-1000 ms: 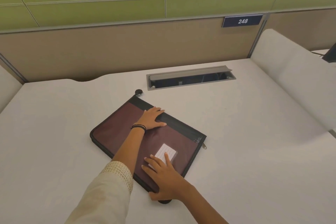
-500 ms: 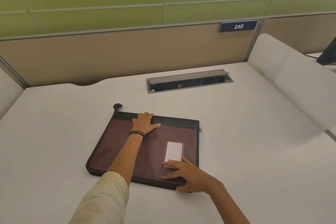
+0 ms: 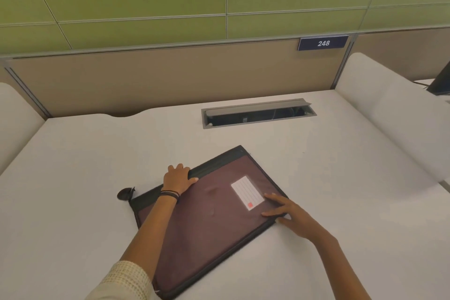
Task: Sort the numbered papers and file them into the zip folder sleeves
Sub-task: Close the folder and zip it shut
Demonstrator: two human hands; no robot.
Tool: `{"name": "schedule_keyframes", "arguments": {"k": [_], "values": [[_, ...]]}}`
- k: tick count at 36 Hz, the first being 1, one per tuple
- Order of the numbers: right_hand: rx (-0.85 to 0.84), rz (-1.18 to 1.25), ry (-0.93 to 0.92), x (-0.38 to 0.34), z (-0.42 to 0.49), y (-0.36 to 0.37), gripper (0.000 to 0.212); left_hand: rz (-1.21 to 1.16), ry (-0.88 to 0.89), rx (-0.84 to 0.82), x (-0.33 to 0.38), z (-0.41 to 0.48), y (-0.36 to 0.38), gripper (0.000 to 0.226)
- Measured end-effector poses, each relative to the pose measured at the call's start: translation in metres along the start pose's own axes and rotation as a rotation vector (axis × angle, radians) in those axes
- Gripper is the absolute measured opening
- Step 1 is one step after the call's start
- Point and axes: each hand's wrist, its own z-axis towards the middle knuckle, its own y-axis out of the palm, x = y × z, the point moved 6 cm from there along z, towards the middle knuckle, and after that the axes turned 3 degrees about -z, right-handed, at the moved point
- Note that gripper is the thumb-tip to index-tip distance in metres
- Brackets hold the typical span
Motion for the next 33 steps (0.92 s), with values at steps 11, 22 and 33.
{"name": "schedule_keyframes", "arguments": {"k": [11,22,33], "values": [[0.245,0.031,0.132,0.022,0.011,-0.022,0.064,0.138,-0.031,0.015,-0.005,-0.038,0.021,0.058],[0.306,0.056,0.425,0.008,-0.001,-0.032,0.047,0.131,-0.015,-0.027,-0.001,-0.057,0.023,0.058],[-0.206,0.392,0.701,-0.021,-0.030,0.016,0.010,0.066,-0.011,-0.031,-0.006,-0.055,0.022,0.058]]}}
